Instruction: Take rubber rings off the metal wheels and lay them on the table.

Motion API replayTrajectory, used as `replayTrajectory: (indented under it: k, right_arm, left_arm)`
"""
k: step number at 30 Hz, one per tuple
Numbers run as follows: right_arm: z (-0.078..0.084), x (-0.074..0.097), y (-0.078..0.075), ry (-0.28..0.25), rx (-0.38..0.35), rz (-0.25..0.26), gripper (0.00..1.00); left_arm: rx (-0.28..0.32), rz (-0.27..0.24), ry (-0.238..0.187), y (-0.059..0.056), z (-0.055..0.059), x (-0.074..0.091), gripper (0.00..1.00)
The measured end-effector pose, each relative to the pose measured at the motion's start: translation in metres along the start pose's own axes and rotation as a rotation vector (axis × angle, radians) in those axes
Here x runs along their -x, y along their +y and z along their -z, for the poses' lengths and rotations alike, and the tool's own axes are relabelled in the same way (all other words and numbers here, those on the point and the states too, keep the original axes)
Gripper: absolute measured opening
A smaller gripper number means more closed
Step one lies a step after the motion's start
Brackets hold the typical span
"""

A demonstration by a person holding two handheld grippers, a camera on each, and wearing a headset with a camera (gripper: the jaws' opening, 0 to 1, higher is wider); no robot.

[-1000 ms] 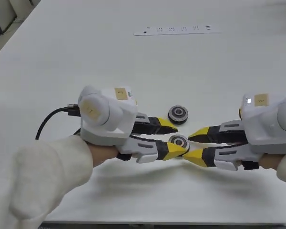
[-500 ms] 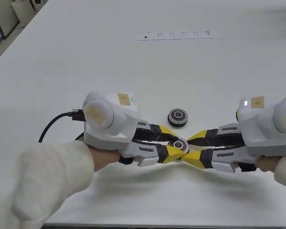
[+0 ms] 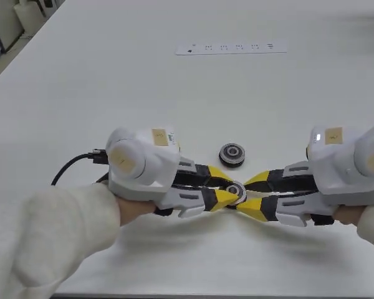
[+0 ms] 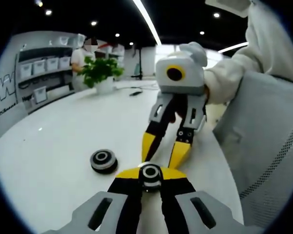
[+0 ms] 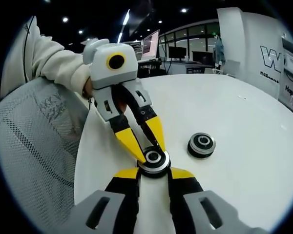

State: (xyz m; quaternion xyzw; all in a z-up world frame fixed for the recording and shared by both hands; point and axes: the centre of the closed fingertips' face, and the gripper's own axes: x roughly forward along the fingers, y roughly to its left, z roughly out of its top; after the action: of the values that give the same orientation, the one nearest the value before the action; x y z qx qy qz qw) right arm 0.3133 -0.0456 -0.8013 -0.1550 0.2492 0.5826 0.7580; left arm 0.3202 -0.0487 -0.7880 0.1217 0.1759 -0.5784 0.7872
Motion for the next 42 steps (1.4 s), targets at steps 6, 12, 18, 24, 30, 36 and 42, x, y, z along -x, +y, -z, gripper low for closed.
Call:
replayTrajectory:
  k: [6, 12, 18, 24, 30, 36, 42]
  right_arm:
    - [0.002, 0.001, -0.002, 0.009, 0.009, 0.005, 0.17]
    - [0.003, 0.001, -0.003, 0.017, 0.025, 0.008, 0.16]
    - [0.004, 0.002, -0.003, 0.026, 0.032, 0.008, 0.15]
    - [0.004, 0.002, -0.003, 0.028, 0.027, 0.008, 0.14]
    - [0.005, 0.002, -0.004, 0.032, 0.01, 0.008, 0.13]
    - [0.007, 0.002, -0.004, 0.037, -0.007, 0.01, 0.12]
    - [0.012, 0.004, -0.008, 0.065, -0.005, 0.033, 0.0]
  left_arm:
    - [-0.003, -0.002, -0.001, -0.001, -0.001, 0.0, 0.15]
    - [-0.004, -0.004, -0.003, -0.001, 0.0, 0.0, 0.15]
    - [0.001, -0.005, -0.011, -0.001, 0.0, 0.0, 0.15]
    - [0.002, -0.007, -0.012, -0.001, 0.001, 0.0, 0.15]
    - [0.004, -0.01, -0.017, -0.001, 0.001, 0.0, 0.15]
    - [0.011, -0.012, -0.021, -0.001, 0.001, 0.0, 0.14]
    - [0.016, -0.003, -0.023, -0.004, 0.0, -0.001, 0.14]
